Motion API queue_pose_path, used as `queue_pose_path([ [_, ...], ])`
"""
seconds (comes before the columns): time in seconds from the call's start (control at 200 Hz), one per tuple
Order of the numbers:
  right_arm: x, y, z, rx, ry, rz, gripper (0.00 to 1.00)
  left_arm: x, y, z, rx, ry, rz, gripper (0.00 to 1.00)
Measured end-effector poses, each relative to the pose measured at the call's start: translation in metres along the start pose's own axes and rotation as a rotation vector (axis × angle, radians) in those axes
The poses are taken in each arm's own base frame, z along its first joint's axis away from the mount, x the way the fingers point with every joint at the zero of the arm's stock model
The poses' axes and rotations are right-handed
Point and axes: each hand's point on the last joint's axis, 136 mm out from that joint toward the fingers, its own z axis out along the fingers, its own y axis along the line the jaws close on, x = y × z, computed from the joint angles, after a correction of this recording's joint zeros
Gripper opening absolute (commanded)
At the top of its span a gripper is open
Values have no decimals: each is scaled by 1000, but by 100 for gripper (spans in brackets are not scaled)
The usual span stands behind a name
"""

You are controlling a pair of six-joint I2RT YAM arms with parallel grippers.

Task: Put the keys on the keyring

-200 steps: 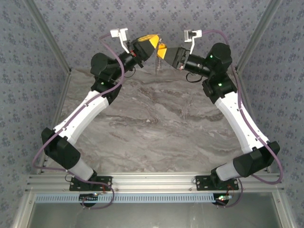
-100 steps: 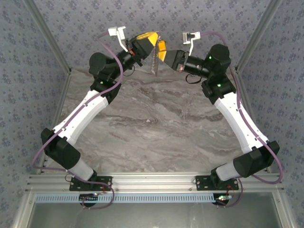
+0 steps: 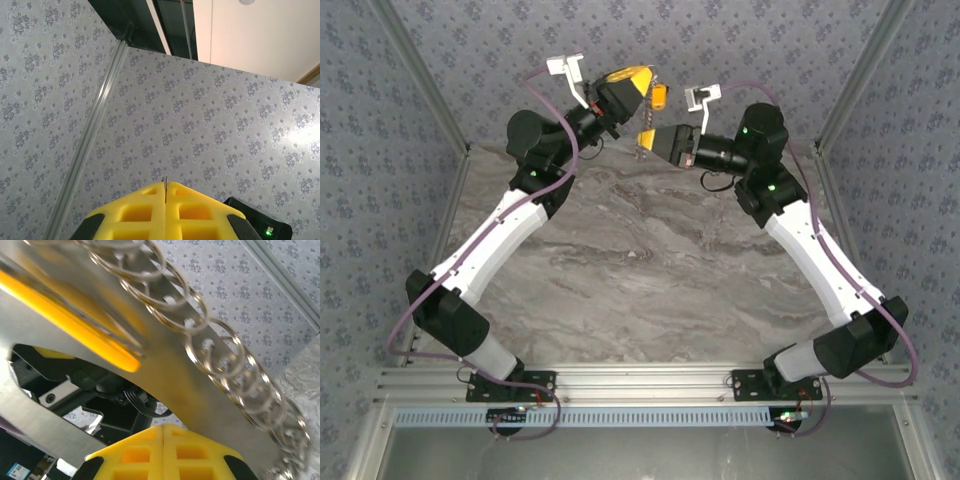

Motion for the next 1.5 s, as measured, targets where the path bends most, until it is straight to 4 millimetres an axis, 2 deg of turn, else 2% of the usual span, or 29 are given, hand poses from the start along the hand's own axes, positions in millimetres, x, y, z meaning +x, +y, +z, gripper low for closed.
queue_pose_path([
  [0.09,3,-5,-6,21,5,12,22,0,0,0,0,0,0,0],
  [0.165,-2,-9,-19,47,-14,3,39,0,0,0,0,0,0,0],
  [0.26,-19,-10,-42,88,-70,-15,51,0,0,0,0,1,-1,0],
  [0.35,-37,-6,-60,114,-124,-44,56,0,0,0,0,1,-9,0],
  [0.435,-48,3,-64,108,-145,-74,58,0,0,0,0,1,-17,0],
  [0.63,-63,26,-55,58,-146,-130,61,3,3,1,-3,5,-33,0],
  [0.759,-68,32,-44,35,-132,-152,62,5,5,1,-5,9,-48,0],
  [1.004,-69,29,-30,28,-107,-160,61,5,3,1,1,11,-64,0],
  [1.099,-68,26,-25,25,-97,-158,57,4,3,1,1,11,-68,0],
  [1.189,-66,26,-21,20,-87,-162,46,4,3,2,2,10,-72,0],
  [1.429,-59,29,-15,5,-62,-161,4,4,3,2,2,11,-74,0],
  [1.499,-57,31,-14,-1,-56,-159,0,4,4,1,-2,12,-74,0],
])
